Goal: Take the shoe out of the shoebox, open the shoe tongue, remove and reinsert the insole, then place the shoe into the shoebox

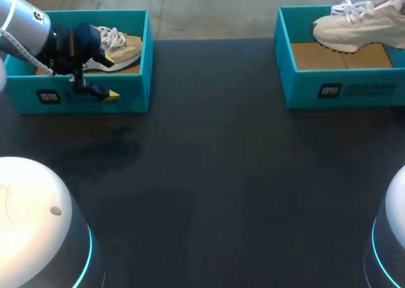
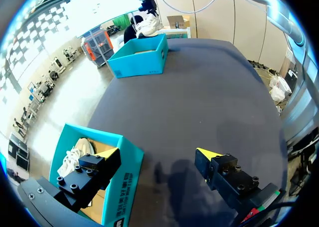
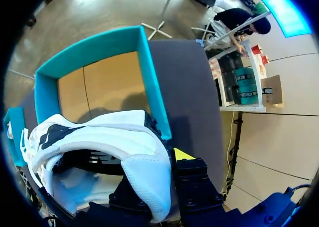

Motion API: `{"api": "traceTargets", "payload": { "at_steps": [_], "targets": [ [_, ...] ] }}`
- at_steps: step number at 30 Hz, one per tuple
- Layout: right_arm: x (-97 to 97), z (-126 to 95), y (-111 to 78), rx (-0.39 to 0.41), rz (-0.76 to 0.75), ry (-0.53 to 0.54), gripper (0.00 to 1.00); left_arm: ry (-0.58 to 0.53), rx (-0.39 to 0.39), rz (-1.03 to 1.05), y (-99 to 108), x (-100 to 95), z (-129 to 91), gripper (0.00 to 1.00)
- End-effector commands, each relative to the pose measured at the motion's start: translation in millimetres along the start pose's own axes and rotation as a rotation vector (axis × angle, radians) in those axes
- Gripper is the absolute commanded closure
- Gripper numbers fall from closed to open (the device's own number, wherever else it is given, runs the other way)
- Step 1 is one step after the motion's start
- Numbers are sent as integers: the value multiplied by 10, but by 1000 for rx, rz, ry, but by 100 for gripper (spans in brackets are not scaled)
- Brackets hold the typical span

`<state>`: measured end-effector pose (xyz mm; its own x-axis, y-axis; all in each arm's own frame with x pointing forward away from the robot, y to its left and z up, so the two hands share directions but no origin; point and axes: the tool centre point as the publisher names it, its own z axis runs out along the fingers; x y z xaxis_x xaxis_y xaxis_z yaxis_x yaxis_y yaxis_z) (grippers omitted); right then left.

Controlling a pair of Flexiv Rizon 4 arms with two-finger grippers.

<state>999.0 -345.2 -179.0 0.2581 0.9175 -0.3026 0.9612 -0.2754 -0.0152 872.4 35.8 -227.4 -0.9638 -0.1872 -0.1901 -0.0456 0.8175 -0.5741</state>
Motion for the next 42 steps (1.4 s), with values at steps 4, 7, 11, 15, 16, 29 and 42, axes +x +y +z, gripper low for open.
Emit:
{"api": "traceTargets", "payload": {
  "at_steps": [4, 7, 11, 15, 16, 29, 42],
  "targets": [
    [-4, 143, 142, -51, 20, -4, 100, 0, -4, 0, -4, 2, 1, 0],
    [-21, 155, 166, -61, 14, 2, 100, 0, -4, 0, -4, 2, 1, 0],
    [-12, 198, 139, -62, 5, 11, 100, 0, -4, 0, -4, 2, 1, 0],
    [34, 262, 112, -66, -10, 8, 100, 0, -4, 0, -4, 2, 1, 0],
    [49, 279, 110, -66, -14, 6, 100, 0, -4, 0, -4, 2, 1, 0],
    [143, 405, 257, -103, -22, 15, 100, 0, -4, 0, -4, 2, 1, 0],
    [148, 601, 360, -126, -35, 4, 100, 0, -4, 0, -4, 2, 1, 0]
  ]
}}
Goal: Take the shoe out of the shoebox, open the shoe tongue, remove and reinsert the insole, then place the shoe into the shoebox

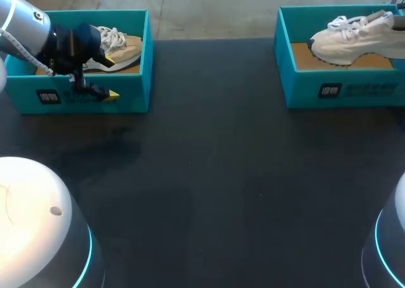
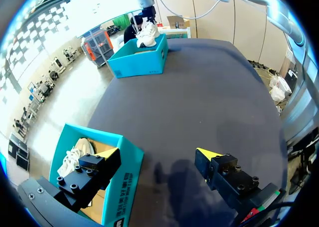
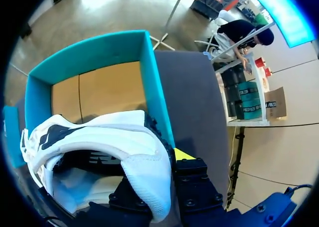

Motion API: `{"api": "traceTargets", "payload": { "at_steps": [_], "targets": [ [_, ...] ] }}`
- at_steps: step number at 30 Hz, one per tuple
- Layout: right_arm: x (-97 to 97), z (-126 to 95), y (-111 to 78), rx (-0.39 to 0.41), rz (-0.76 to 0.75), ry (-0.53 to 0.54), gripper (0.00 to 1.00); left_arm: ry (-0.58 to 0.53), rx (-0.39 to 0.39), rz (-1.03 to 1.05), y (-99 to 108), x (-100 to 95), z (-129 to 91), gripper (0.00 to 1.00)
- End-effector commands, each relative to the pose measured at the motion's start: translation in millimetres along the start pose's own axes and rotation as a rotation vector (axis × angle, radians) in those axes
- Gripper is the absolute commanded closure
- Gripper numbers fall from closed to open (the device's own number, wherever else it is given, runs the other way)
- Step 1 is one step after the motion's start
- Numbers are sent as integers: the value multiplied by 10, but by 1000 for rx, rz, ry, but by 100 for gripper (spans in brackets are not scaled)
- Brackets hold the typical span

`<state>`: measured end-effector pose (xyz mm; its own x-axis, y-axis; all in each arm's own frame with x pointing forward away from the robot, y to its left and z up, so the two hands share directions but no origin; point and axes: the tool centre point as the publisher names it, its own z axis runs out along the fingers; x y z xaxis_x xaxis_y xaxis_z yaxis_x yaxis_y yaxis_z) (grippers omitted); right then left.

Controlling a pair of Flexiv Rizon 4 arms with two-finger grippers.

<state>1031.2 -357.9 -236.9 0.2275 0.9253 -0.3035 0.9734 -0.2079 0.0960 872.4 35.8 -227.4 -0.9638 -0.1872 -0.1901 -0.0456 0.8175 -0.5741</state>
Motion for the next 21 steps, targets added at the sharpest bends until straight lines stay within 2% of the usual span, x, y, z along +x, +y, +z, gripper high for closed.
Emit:
{"api": "traceTargets", "payload": {
  "at_steps": [1, 11, 21],
  "targets": [
    [12, 61, -5, 2, -2, 4, 100, 0, -4, 0, -4, 2, 1, 0],
    [66, 86, -74, 5, 14, 6, 100, 0, -4, 0, -4, 2, 1, 0],
    [131, 244, -80, -17, 37, 8, 100, 0, -4, 0, -4, 2, 1, 0]
  ]
}}
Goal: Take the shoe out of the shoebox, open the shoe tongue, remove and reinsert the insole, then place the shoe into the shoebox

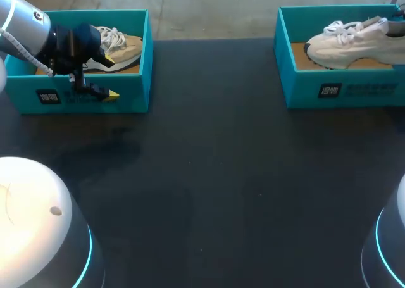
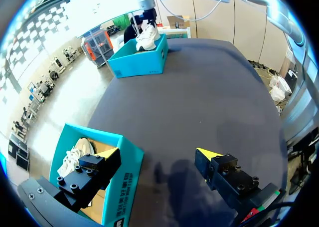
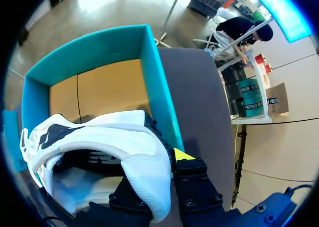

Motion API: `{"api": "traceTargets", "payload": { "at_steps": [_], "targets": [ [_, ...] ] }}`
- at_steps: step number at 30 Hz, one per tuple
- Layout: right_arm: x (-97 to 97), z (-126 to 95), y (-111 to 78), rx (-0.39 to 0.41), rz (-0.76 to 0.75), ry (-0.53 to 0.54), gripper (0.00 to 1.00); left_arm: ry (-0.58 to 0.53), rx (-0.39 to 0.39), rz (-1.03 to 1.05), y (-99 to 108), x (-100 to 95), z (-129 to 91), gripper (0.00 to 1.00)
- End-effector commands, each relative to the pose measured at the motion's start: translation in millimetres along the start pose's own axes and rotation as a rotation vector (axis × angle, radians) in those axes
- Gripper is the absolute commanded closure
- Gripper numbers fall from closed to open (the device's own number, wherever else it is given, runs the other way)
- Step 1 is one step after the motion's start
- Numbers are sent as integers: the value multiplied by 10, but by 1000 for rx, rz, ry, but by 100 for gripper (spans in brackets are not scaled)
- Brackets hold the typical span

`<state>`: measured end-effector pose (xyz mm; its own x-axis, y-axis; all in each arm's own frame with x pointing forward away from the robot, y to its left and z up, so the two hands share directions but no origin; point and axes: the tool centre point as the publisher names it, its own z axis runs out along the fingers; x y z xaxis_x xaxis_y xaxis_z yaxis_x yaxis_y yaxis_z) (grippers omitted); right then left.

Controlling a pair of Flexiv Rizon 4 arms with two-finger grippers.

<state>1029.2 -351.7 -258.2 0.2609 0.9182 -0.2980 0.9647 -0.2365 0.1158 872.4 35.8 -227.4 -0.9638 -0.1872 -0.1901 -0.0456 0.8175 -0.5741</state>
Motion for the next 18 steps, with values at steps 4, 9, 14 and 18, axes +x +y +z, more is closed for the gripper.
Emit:
{"api": "traceTargets", "payload": {
  "at_steps": [4, 9, 14, 18],
  "targets": [
    [28, 145, -44, -4, 1, 7, 100, 0, -4, 0, -4, 2, 1, 0],
    [28, 241, -64, -5, 11, 3, 100, 0, -4, 0, -4, 2, 1, 0],
    [50, 363, -53, -7, 16, -21, 100, 0, -4, 0, -4, 2, 1, 0],
    [89, 505, -48, -9, 9, -25, 100, 0, -4, 0, -4, 2, 1, 0]
  ]
}}
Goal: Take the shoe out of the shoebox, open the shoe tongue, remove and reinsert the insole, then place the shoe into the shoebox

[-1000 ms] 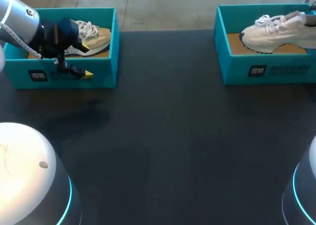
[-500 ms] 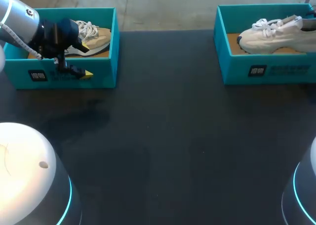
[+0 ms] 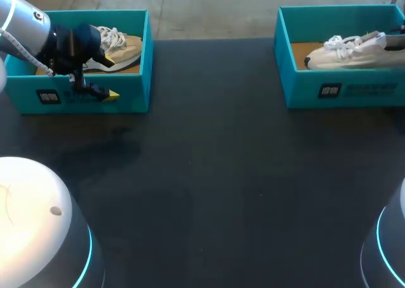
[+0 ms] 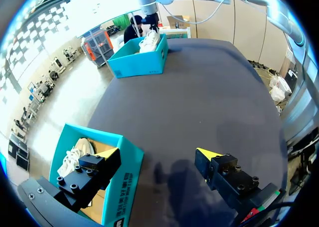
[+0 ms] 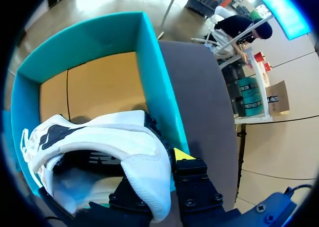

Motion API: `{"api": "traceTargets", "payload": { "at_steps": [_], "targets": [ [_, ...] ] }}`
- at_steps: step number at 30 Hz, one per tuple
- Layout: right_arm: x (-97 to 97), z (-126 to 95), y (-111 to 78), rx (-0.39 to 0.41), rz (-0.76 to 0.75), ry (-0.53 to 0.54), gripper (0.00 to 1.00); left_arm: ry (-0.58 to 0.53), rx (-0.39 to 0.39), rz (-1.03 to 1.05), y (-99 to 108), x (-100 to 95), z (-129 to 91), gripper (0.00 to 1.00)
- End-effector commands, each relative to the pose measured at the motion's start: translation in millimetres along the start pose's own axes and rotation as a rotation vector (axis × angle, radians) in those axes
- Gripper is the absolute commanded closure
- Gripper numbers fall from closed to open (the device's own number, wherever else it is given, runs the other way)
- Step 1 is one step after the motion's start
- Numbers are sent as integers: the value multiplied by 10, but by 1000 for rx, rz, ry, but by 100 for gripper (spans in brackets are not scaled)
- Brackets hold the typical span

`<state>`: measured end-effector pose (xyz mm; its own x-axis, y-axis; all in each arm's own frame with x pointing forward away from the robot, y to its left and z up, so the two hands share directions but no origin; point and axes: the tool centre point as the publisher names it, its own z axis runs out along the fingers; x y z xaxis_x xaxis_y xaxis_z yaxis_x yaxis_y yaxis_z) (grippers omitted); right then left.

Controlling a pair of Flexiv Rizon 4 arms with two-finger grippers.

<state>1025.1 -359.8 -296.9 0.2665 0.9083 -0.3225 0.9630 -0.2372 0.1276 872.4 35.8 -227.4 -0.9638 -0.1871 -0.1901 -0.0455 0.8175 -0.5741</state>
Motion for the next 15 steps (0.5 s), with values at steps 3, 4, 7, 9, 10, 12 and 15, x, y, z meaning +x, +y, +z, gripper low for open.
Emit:
{"api": "traceTargets", "payload": {
  "at_steps": [3, 4, 7, 9, 10, 12, 15],
  "targets": [
    [88, 199, 9, 12, 1, 0, 100, 0, -4, 0, -4, 1, 1, 0],
    [97, 226, 6, 17, 2, 1, 100, 0, -4, 0, -4, 1, 1, 0],
    [110, 274, 2, 23, 4, 1, 100, 0, -4, 0, -4, 1, 1, 0],
    [121, 301, 1, 27, 8, 4, 100, 0, -4, 0, -4, 1, 1, 0],
    [124, 305, 3, 29, 9, 5, 100, 0, -4, 0, -4, 1, 1, 0],
    [139, 325, 7, 31, 8, 7, 100, 0, -4, 0, -4, 1, 1, 0],
    [170, 361, 16, 30, -1, 7, 100, 0, -4, 0, -4, 1, 1, 0]
  ]
}}
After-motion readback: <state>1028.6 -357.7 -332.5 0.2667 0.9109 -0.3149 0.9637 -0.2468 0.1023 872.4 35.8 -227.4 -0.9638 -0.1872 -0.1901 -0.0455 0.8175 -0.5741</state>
